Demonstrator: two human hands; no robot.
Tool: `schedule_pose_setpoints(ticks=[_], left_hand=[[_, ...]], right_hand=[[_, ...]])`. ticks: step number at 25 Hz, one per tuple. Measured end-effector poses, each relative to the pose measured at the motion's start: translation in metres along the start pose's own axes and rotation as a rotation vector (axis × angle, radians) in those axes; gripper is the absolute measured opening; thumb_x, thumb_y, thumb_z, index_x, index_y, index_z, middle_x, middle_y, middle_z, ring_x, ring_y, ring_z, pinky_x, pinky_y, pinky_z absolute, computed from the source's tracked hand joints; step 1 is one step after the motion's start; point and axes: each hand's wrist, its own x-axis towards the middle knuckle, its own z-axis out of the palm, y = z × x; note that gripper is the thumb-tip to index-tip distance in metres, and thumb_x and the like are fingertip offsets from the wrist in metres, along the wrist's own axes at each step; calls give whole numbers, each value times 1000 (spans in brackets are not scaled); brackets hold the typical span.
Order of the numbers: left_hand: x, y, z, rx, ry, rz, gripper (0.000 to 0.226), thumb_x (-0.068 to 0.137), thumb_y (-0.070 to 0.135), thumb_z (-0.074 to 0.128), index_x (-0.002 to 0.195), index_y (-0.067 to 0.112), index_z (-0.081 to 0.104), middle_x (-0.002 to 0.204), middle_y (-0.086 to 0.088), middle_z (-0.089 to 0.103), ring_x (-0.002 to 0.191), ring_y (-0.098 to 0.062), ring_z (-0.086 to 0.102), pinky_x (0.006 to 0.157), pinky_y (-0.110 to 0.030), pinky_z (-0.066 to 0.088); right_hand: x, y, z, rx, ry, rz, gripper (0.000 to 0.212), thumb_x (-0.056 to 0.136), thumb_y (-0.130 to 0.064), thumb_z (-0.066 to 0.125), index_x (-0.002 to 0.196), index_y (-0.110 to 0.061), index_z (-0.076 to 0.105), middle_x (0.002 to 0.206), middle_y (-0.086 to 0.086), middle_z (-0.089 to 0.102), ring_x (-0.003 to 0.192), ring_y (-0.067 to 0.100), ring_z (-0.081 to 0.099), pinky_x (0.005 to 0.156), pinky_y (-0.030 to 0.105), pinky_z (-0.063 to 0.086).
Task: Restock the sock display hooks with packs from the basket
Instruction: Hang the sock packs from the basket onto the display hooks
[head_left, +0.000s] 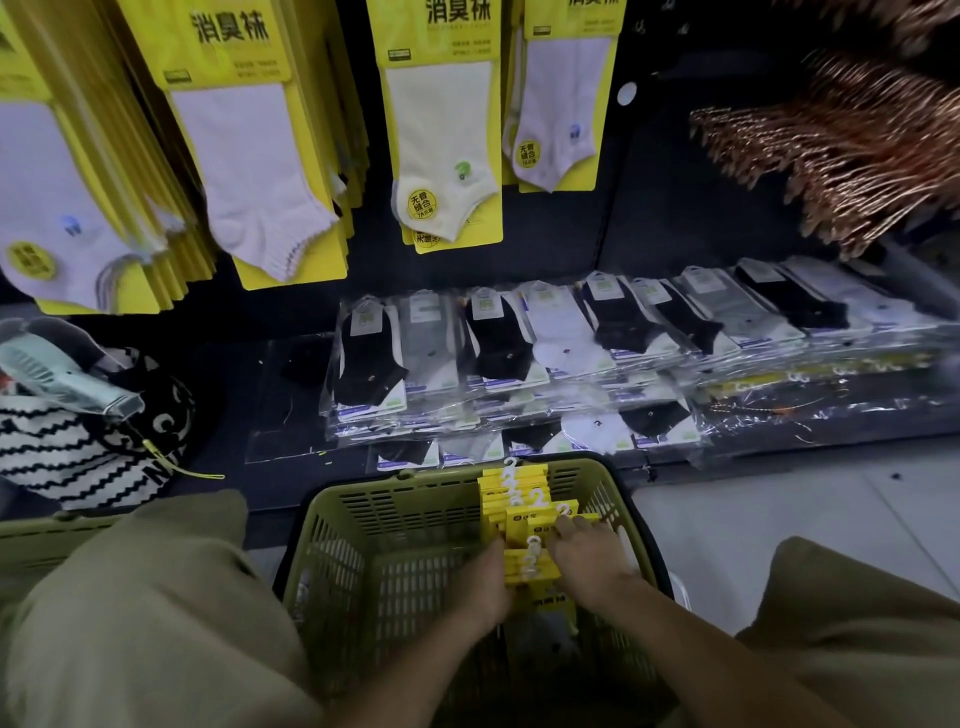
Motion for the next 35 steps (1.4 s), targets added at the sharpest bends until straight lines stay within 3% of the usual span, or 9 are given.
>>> schedule_pose_setpoints(ticks=[3,9,14,18,21,24,29,32,35], left_hand=[[2,-4,-1,-36,20,4,34,84,22,61,117,27,54,117,-1,63,106,-20,59,85,-29,49],[8,-8,1,-50,57,-27,44,85,20,65,126,27,50,124,3,59,113,-17,56,88,-28,47],[6,-1,14,-151,102,-76,50,83,19,68,129,25,48,126,2,59,116,-17,56,91,-29,48],[11,0,14,-97,38,-72,51,85,16,64,130,27,44,125,1,58,114,-18,56,89,-30,48],[13,1,16,-88,22,-56,47,85,13,63,128,27,48,124,-1,59,113,-19,56,93,-33,48],[13,-3,12,-209,-17,-76,50,87,10,61,133,23,45,130,-2,55,119,-19,51,95,-30,44],[1,-11,-9,-444,-58,-78,54,90,12,59,138,17,34,134,-4,51,123,-20,47,102,-35,40],[-8,-13,-26,-565,-59,-15,55,90,15,59,137,20,30,128,1,50,114,-13,46,91,-23,41],[-16,-10,-44,-716,-27,35,48,89,15,61,130,23,36,120,5,54,106,-7,51,75,-8,44]], right_hand=[[-3,5,0,75,39,34,54,83,-36,64,130,-15,46,136,12,40,123,30,42,96,41,39],[-9,24,8,471,125,314,103,58,-58,79,137,-21,23,129,6,36,120,25,43,92,37,47],[-4,32,24,630,40,213,77,70,-40,77,132,-20,35,133,7,41,121,26,46,97,39,44],[-2,38,25,348,52,218,78,67,-63,67,131,-27,41,132,0,45,124,23,40,99,38,37],[-2,35,29,377,-15,180,78,67,-68,64,134,-37,37,132,0,49,124,26,43,101,43,31],[-3,33,29,565,18,138,73,67,-59,71,131,-38,42,127,-4,55,119,21,50,101,39,35],[-5,30,13,1208,31,57,60,66,-19,84,120,-27,57,115,-6,60,112,17,57,97,35,47],[-3,26,-4,1343,50,57,59,65,-16,85,119,-18,61,119,-4,61,112,15,57,100,37,46],[-3,23,-28,1478,100,76,57,68,-18,83,119,-19,59,113,-11,60,102,5,60,87,20,49]])
